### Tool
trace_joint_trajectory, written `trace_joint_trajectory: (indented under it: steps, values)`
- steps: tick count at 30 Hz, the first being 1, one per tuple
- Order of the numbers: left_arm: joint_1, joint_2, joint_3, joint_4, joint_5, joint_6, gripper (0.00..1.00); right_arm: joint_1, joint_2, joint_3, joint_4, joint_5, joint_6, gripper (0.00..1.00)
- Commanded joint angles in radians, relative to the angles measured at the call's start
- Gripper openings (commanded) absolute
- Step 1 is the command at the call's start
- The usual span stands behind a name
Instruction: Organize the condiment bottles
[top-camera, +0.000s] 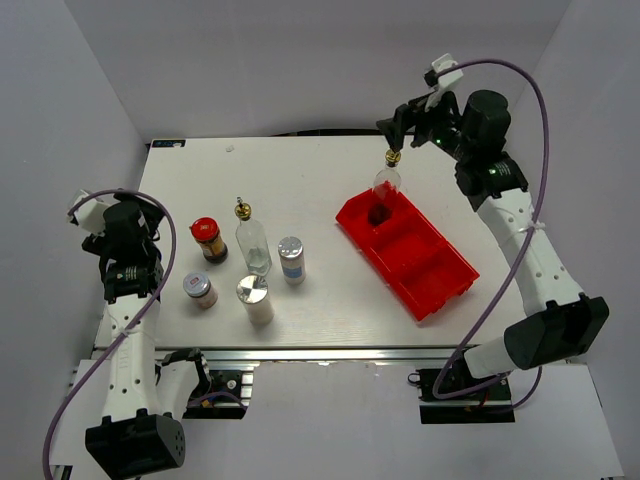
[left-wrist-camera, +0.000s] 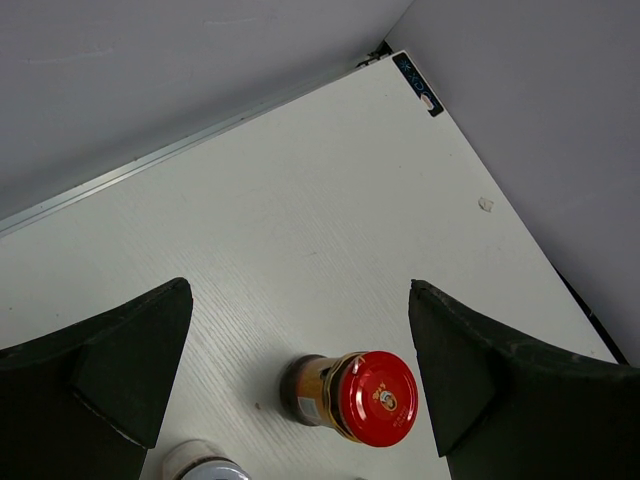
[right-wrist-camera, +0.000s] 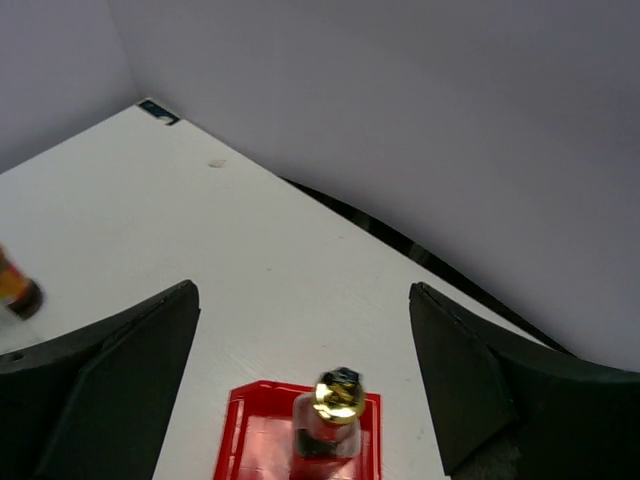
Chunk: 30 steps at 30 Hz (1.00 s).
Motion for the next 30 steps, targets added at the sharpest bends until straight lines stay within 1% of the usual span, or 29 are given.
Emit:
trace_joint_trajectory:
  steps: [1, 2, 3, 4, 5, 6, 8, 10, 12, 16, 20, 23, 24, 26, 27, 30]
  values:
    - [0.001, -0.011, 0.029, -0.019, 0.032, -0.016, 0.98, 0.110, -0.026, 0.067, -0.156, -0.133, -0.051, 0.89]
    - [0.001, -0.005, 0.031, -0.019, 0.049, -0.019, 0.98, 0.154, -0.026, 0.059, -0.193, -0.127, -0.102, 0.89]
    - [0.001, 0.001, 0.032, -0.027, 0.052, -0.023, 0.98, 0.247, -0.023, 0.051, -0.204, -0.108, -0.124, 0.89]
    - [0.001, 0.006, 0.036, -0.035, 0.057, -0.040, 0.98, 0.289, -0.019, 0.042, -0.207, -0.110, -0.137, 0.89]
    - [0.001, 0.012, 0.037, -0.039, 0.066, -0.046, 0.98, 0.322, -0.005, 0.033, -0.203, -0.120, -0.135, 0.89]
    - [0.001, 0.020, 0.036, -0.036, 0.109, -0.048, 0.98, 0.369, 0.006, 0.016, -0.174, -0.157, -0.095, 0.89]
    - [0.001, 0.027, 0.028, -0.030, 0.160, -0.047, 0.98, 0.412, 0.047, 0.005, -0.143, -0.197, -0.061, 0.89]
    - [0.001, 0.030, 0.005, -0.013, 0.227, -0.051, 0.98, 0.478, 0.079, 0.001, -0.100, -0.203, -0.043, 0.89]
    - [-0.001, 0.029, -0.016, -0.004, 0.252, -0.051, 0.98, 0.536, 0.136, 0.008, -0.080, -0.194, -0.047, 0.89]
    - [-0.007, 0.026, -0.029, -0.013, 0.276, -0.037, 0.98, 0.595, 0.239, 0.079, -0.062, -0.180, -0.021, 0.90]
    - [-0.016, 0.030, -0.041, -0.025, 0.258, -0.025, 0.98, 0.630, 0.328, 0.102, 0.026, -0.133, 0.013, 0.89]
    - [-0.021, 0.035, -0.058, -0.033, 0.227, -0.019, 0.98, 0.655, 0.383, 0.136, 0.085, -0.065, 0.031, 0.89]
    - [-0.021, 0.038, -0.061, -0.032, 0.230, -0.017, 0.98, 0.665, 0.395, 0.143, 0.098, -0.015, 0.037, 0.90]
    - [-0.025, 0.047, -0.061, -0.030, 0.246, -0.010, 0.98, 0.681, 0.425, 0.156, 0.127, 0.037, 0.040, 0.89]
    - [-0.027, 0.049, -0.063, -0.029, 0.249, -0.008, 0.98, 0.684, 0.434, 0.154, 0.171, 0.091, 0.045, 0.89]
    - [-0.030, 0.044, -0.072, -0.022, 0.238, -0.008, 0.98, 0.701, 0.468, 0.147, 0.254, 0.148, 0.046, 0.89]
